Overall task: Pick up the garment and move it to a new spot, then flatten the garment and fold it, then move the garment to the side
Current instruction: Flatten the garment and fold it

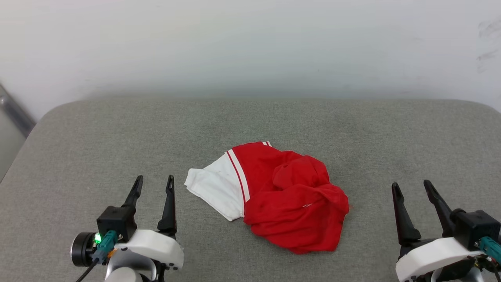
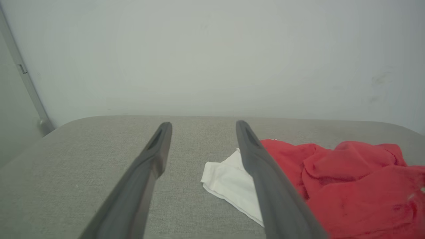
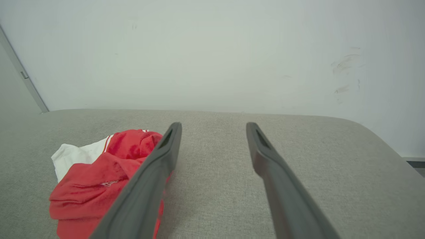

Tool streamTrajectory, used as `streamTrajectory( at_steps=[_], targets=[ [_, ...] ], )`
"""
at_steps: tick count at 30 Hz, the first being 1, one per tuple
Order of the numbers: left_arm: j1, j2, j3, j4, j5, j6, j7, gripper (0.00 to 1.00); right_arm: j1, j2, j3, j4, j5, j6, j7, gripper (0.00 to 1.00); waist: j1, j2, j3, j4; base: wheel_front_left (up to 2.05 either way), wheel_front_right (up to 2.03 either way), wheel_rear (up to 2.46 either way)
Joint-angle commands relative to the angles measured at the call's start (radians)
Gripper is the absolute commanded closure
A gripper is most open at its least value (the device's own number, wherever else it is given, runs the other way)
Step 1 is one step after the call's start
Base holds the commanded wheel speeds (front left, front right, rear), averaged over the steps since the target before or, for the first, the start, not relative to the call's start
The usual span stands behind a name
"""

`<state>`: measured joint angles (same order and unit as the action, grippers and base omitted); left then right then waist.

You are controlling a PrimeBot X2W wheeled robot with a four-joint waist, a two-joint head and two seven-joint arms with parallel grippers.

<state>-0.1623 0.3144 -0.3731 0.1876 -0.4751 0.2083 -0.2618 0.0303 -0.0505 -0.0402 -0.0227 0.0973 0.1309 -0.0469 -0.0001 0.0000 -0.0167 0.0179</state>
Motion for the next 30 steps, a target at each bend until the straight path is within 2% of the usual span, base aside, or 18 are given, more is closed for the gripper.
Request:
streamTrajectory(
  at_steps=[1,10,11,14,18,21,25,30],
  targets=[
    [0.023,0.008,-0.001,-0.011,0.005,0.002,-0.004,0.0,0.019,0.0,0.001,-0.001,0.01,0.0,0.004,0.0,0.0001,0.0,-0.004,0.0,0.0,0.0,0.0],
    [0.054,0.016,-0.018,-0.033,0.008,0.01,0.0,0.0,0.033,0.0,0.008,-0.006,0.014,0.0,0.022,0.0,0.0001,0.0,-0.01,-0.003,0.0,0.0,0.0],
    [0.056,0.019,-0.018,-0.041,0.005,0.014,0.002,0.0,0.029,0.0,-0.011,0.037,0.078,0.0,0.087,0.0,0.0001,0.0,-0.008,-0.008,0.0,0.0,0.0],
    [0.05,0.017,-0.02,-0.047,0.004,0.017,0.001,0.0,-0.002,0.001,-0.012,0.084,0.095,0.0,0.217,0.0,0.0001,0.0,-0.003,-0.006,0.0,0.0,0.0],
    [0.026,0.008,-0.026,-0.051,0.006,0.014,0.003,0.0,-0.069,-0.006,0.038,0.108,0.116,0.0,0.397,0.0,0.0001,0.0,0.014,0.012,0.0,0.0,0.0],
    [-0.002,0.001,-0.031,-0.055,0.01,0.006,0.003,0.0,-0.144,-0.037,0.069,0.117,0.149,0.0,0.519,0.0,0.0001,0.0,0.043,0.034,0.0,0.0,0.0],
    [-0.038,-0.009,-0.036,-0.052,0.017,-0.006,0.0,0.0,-0.26,-0.071,0.123,0.136,0.198,0.0,0.649,0.0,0.0001,0.0,0.088,0.073,0.0,0.0,0.0],
    [-0.081,-0.031,-0.043,-0.043,0.029,-0.023,-0.003,0.0,-0.39,-0.111,0.188,0.201,0.227,0.0,0.754,0.0,0.0001,0.0,0.142,0.118,0.0,0.0,0.0]
  ],
)
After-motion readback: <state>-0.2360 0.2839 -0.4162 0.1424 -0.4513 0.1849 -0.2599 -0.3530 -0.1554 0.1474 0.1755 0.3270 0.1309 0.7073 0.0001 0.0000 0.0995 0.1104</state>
